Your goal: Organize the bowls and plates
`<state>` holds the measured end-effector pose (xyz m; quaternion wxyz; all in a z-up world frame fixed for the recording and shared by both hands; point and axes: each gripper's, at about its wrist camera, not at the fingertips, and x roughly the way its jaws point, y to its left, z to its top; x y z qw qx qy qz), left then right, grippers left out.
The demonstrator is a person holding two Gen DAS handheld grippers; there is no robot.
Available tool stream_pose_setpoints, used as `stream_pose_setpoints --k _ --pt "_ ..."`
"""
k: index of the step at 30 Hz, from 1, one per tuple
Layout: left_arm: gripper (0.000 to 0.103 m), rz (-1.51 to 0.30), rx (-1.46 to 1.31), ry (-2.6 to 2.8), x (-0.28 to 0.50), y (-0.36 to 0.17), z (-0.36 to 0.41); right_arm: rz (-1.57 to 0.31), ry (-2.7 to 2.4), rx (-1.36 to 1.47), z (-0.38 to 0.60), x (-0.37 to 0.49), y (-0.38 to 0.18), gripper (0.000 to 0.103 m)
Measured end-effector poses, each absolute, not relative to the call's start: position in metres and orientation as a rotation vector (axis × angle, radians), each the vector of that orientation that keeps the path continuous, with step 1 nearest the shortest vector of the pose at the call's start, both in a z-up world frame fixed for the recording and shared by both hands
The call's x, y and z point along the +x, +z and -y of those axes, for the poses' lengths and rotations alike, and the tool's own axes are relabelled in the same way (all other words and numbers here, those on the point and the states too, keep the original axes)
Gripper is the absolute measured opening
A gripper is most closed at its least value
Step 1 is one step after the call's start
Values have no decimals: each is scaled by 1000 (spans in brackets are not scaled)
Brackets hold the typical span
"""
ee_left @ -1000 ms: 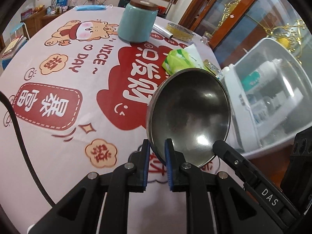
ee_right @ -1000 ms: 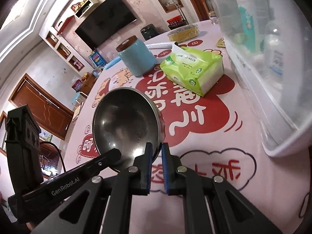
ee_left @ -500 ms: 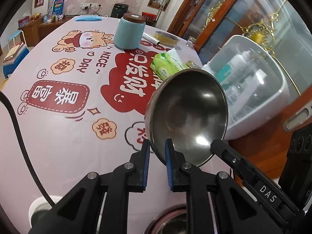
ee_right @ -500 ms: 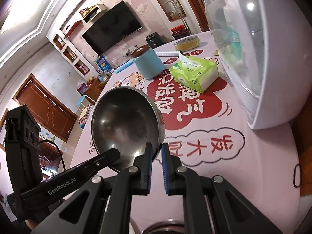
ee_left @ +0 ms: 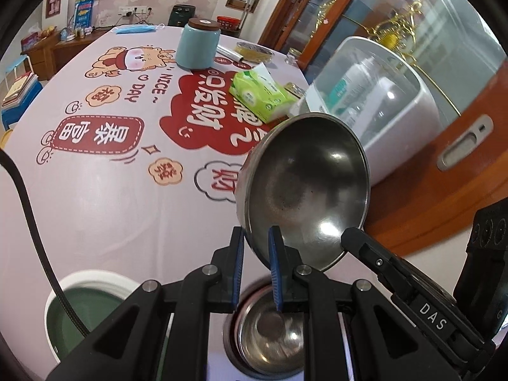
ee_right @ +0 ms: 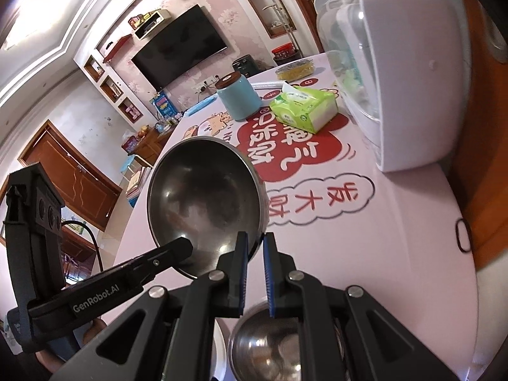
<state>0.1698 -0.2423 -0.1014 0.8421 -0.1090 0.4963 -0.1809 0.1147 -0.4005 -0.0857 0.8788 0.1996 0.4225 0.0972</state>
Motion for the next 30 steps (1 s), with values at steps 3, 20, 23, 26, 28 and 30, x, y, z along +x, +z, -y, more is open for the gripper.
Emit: stream_pose_setpoints --k 3,20,23,26,28,30 --pt "14 -1067 -231 -396 157 -103 242 -885 191 417 400 99 -85 9" --pt "15 -1149 -163 -473 94 -112 247 -928 108 387 391 24 -86 9" --pt "16 -1166 -150 -483 89 -114 248 -930 97 390 391 15 -85 9" --pt "16 -1182 -135 -502 84 -117 251 -940 78 395 392 7 -87 9" --pt "16 -1199 -125 -515 81 -121 253 -950 63 400 393 3 -88 9" --pt "16 -1212 -121 -524 78 -124 255 -960 46 409 393 -1 -90 9"
